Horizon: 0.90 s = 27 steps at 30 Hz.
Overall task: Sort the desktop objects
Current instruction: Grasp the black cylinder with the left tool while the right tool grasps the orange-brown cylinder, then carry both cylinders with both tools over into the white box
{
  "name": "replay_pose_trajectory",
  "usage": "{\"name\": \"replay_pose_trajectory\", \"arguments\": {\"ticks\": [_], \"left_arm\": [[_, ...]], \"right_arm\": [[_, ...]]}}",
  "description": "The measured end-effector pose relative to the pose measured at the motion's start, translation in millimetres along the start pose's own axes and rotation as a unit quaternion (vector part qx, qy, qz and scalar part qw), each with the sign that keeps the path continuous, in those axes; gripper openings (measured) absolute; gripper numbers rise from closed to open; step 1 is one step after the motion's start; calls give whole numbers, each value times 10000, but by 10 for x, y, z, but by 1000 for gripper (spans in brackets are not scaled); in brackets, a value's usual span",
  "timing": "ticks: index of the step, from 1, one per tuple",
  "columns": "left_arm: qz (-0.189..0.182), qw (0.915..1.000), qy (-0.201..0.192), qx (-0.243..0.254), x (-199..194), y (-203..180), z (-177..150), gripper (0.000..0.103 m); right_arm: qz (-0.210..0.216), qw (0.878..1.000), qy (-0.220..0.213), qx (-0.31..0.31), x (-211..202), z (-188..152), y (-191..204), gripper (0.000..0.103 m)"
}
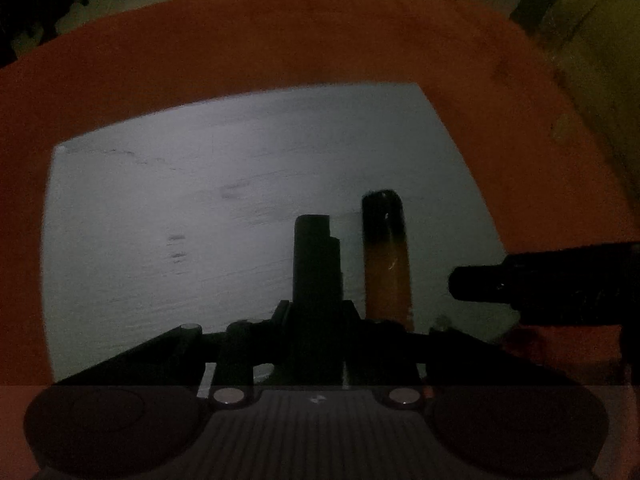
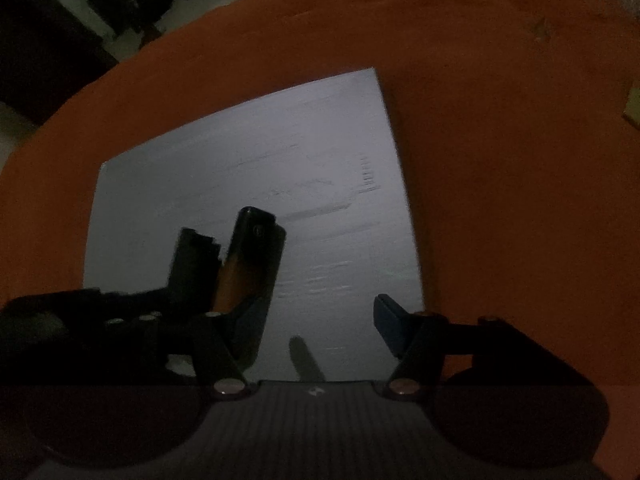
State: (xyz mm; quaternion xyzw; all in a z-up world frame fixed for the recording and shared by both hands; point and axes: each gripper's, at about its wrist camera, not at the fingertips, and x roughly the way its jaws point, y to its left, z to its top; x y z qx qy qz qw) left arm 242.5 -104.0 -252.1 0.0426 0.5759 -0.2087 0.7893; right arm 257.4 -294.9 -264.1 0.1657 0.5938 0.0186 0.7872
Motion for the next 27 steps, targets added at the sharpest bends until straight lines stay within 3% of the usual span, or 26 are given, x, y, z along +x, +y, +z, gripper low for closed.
{"name": "replay_pose_trajectory", "arguments": {"ticks": [7, 13, 17, 18, 19, 20, 23, 27], "left_arm": [[-162, 9988, -329, -327, -341, 395, -22, 21], [-150, 9972, -330, -649, -416, 577, -139, 21], [-187, 9958, -418, -793, -406, 681, -126, 21], [-179, 9954, -489, -809, -406, 698, -118, 21], [-212, 9948, -547, -834, -384, 710, -98, 21], [-231, 9941, -600, -875, -420, 730, -100, 21], [-174, 9935, -728, -859, -517, 752, -137, 21], [-239, 9934, -780, -807, -696, 812, -242, 21]], "right_arm": [[-36, 9996, -259, 63, -281, 124, 195, 78], [-79, 9997, 13, 222, 146, 144, 451, 78], [-573, 9981, 102, 190, 531, 106, 543, 73], [-569, 9983, 18, 103, 529, 118, 567, 64], [-552, 9985, -64, 7, 524, 131, 591, 39], [-534, 9984, -145, -89, 518, 144, 615, 31], [-715, 9965, -238, -350, 428, 131, 661, 28], [-582, 9964, -341, -517, 227, 72, 654, 28]]}}
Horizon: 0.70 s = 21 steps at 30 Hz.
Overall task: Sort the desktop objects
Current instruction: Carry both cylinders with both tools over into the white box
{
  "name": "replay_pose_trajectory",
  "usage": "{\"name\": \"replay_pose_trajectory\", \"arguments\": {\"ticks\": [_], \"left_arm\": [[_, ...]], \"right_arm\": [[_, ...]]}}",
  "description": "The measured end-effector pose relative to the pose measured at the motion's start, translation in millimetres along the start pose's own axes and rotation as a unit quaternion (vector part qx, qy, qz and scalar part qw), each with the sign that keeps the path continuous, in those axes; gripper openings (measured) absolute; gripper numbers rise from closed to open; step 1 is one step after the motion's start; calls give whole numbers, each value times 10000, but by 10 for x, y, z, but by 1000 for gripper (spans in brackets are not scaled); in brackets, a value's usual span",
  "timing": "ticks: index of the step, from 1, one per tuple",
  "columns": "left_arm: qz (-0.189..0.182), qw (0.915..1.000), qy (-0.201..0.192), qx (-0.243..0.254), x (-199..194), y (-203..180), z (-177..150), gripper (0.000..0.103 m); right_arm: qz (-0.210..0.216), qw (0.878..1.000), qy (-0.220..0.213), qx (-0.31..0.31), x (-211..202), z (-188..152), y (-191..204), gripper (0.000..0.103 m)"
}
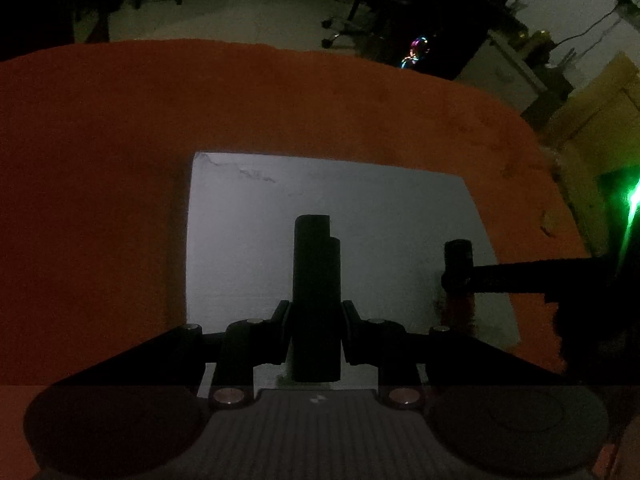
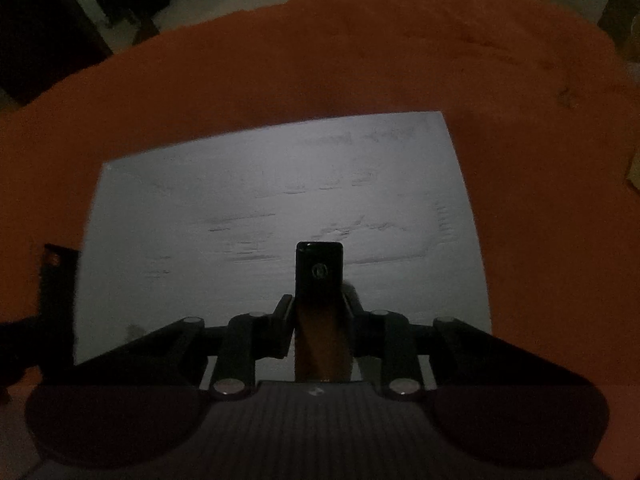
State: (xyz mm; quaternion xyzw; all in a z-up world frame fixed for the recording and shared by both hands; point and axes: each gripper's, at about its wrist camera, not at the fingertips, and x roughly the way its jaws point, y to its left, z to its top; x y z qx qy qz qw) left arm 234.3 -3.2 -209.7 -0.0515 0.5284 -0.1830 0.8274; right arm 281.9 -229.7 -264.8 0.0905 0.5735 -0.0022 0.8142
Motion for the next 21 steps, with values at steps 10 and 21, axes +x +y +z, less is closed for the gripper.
{"name": "replay_pose_trajectory", "arguments": {"ticks": [10, 21], "left_arm": [[-120, 9996, -242, -80, -369, 69, 4, 21], [-434, 9975, -546, -85, -720, -6, -148, 21]], "right_arm": [[483, 9981, -267, -280, -433, -132, -21, 27], [917, 9899, -681, -842, -1071, -199, 112, 27]]}}
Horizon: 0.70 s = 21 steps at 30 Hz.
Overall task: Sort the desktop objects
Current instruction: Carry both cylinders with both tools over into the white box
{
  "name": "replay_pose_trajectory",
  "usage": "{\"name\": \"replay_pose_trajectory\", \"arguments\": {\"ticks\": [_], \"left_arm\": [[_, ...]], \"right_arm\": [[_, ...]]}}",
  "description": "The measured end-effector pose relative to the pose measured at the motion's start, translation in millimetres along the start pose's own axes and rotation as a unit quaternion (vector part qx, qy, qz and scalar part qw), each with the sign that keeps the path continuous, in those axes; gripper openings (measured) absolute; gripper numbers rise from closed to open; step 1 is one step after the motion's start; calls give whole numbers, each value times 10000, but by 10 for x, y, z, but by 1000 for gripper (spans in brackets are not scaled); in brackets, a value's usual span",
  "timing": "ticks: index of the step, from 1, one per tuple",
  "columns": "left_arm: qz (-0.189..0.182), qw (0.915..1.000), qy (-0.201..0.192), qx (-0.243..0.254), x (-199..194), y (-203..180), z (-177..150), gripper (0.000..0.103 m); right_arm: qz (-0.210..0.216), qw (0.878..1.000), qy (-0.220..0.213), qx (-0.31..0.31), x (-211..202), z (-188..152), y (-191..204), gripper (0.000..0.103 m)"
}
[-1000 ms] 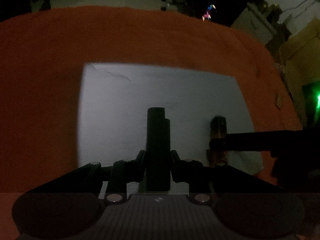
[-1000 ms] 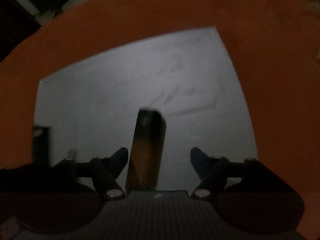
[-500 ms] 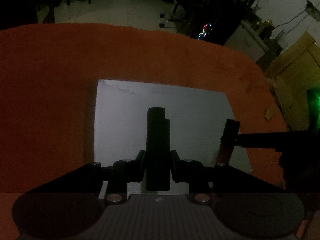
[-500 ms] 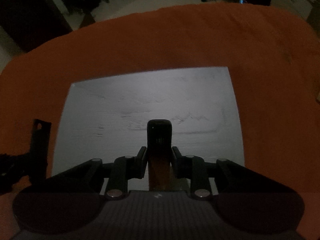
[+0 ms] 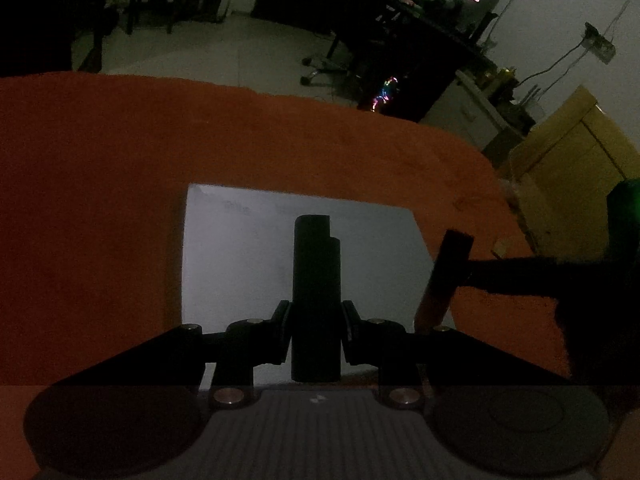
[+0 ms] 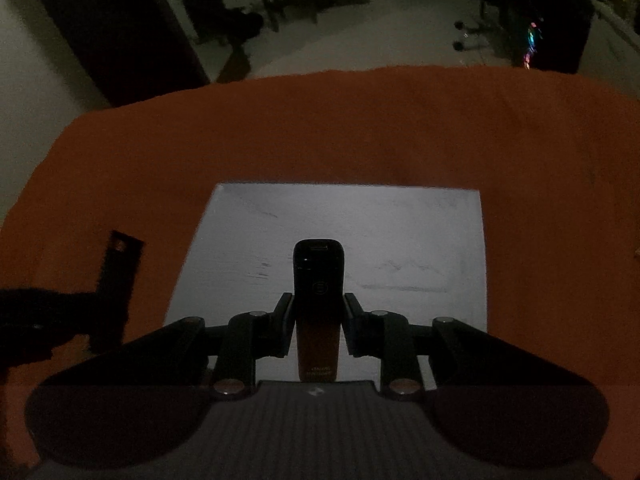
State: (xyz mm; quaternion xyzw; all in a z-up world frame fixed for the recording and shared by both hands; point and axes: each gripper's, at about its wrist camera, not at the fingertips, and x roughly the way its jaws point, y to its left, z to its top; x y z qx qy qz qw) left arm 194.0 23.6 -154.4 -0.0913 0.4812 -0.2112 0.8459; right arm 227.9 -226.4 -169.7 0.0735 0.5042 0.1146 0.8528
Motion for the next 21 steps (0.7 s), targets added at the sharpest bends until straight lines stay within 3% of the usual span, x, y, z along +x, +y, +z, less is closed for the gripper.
{"name": "replay_pose_trajectory", "arguments": {"ticks": [7, 13, 21], "left_arm": [[-511, 9986, 152, -58, -162, -69, -113, 21], [-782, 9965, 275, 103, -391, -186, -417, 21], [-921, 9912, 888, 337, -441, -283, -1046, 21]], "right_arm": [[394, 9979, -93, -506, -463, -149, 271, 27], [873, 9917, 48, -939, -706, -507, 542, 27], [1194, 9834, 678, -1184, -730, -1235, 639, 27]]}}
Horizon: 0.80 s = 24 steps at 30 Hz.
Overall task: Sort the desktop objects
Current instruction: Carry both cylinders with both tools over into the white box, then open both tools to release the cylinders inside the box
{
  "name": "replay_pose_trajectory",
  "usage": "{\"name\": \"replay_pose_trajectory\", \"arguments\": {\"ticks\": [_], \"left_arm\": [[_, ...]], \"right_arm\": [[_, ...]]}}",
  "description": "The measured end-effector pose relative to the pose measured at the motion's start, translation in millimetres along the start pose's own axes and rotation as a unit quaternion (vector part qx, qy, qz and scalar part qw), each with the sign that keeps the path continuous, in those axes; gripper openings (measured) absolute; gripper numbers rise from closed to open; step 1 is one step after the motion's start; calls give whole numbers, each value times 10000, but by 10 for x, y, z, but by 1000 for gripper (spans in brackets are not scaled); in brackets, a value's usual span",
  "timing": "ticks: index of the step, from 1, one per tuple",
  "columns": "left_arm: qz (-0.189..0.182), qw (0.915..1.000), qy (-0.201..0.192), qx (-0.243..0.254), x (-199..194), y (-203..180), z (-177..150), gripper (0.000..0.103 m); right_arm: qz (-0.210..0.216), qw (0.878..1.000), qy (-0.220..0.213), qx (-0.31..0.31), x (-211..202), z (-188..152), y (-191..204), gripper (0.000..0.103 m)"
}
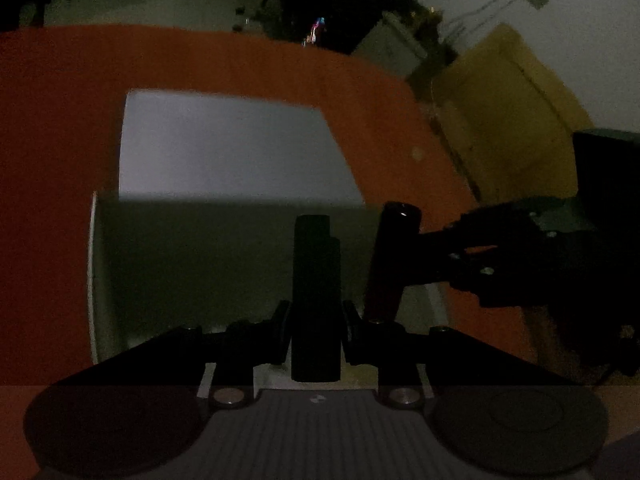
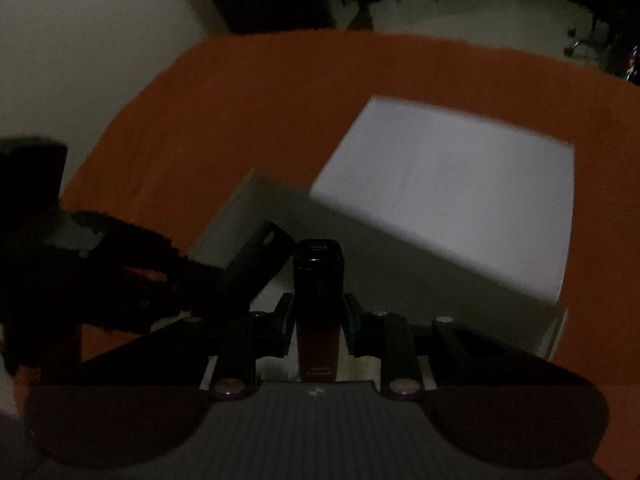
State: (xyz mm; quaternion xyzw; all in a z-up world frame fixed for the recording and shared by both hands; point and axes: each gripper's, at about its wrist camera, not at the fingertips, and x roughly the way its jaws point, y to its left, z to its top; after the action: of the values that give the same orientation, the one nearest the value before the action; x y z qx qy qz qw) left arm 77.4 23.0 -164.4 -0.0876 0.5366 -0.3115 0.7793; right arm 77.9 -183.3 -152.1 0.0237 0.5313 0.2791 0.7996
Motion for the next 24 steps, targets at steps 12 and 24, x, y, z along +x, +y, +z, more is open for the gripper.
{"name": "replay_pose_trajectory", "arguments": {"ticks": [12, 24], "left_arm": [[576, 9946, 848, 163, 666, 8, -566, 21], [1170, 9906, 702, 133, 1030, -7, -685, 32]], "right_arm": [[-327, 9945, 855, -510, 789, -711, 51, 27], [-1328, 9896, -324, 449, 1005, -1175, 14, 37]]}}
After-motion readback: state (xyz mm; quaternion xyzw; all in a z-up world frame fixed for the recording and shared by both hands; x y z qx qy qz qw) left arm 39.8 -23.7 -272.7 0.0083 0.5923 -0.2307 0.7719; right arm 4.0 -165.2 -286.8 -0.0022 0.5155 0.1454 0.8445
